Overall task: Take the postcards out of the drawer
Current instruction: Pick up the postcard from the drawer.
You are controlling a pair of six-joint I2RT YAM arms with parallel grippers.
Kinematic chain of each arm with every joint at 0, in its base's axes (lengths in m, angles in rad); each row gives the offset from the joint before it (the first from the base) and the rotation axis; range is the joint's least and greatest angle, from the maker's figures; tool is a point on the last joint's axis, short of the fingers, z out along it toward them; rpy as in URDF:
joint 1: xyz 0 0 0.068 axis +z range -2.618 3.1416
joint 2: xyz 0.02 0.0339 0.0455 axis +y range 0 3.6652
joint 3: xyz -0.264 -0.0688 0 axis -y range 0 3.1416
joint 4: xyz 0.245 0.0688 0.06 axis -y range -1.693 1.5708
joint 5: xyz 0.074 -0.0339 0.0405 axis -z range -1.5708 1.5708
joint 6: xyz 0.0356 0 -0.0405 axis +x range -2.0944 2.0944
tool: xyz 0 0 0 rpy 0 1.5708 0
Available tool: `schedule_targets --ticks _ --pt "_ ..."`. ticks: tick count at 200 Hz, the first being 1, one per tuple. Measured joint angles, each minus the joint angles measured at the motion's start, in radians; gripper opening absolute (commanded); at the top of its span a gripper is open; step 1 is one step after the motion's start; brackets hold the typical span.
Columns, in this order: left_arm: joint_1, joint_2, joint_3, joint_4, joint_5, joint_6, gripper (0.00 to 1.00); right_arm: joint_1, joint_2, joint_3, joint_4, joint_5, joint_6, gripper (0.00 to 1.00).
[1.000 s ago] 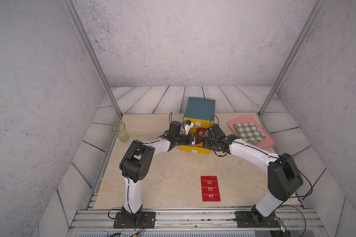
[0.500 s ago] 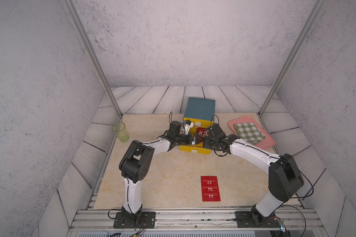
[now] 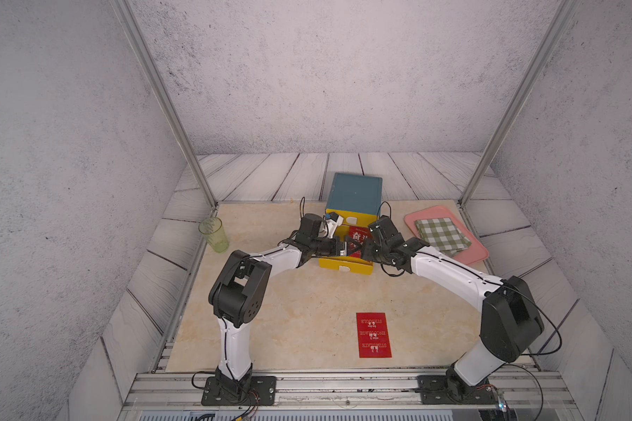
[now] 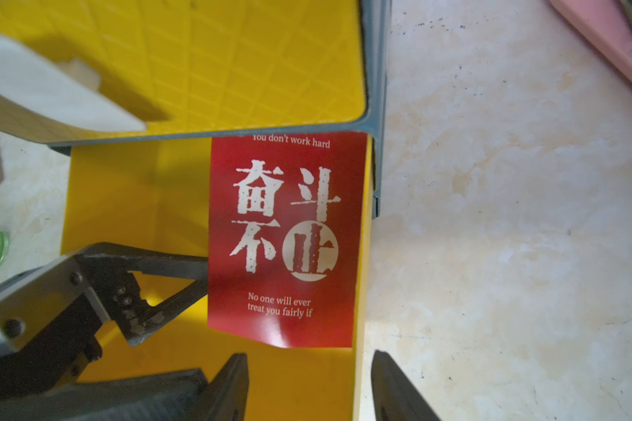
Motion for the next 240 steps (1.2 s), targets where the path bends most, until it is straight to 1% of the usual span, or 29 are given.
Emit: schedule_targets --ticks 29,56,120,134,182,240 --pt "0.0 0.007 0.0 0.014 0.0 -0.017 0.92 -0.001 0.0 0.0 0.0 0.0 -0.002 0.58" --pt "0.0 0.03 0.027 0.018 0.0 -0.028 0.89 -0.005 0.0 0.0 -0.001 -0.001 -0.002 0.57" --pt "-0.006 0.041 0.037 0.056 0.005 -0.048 0.7 -0.006 0.0 0.0 -0.002 -0.01 -0.005 0.58" --pt "-0.01 0.041 0.037 0.074 0.003 -0.054 0.64 -0.009 0.0 0.0 -0.002 -0.011 -0.006 0.58" --pt "-0.02 0.041 0.031 0.122 -0.017 -0.089 0.38 -0.026 -0.028 0.0 -0.004 -0.013 -0.007 0.57" --pt "-0.023 0.041 0.011 0.143 -0.05 -0.119 0.02 -0.048 -0.066 -0.006 -0.008 -0.012 -0.007 0.57"
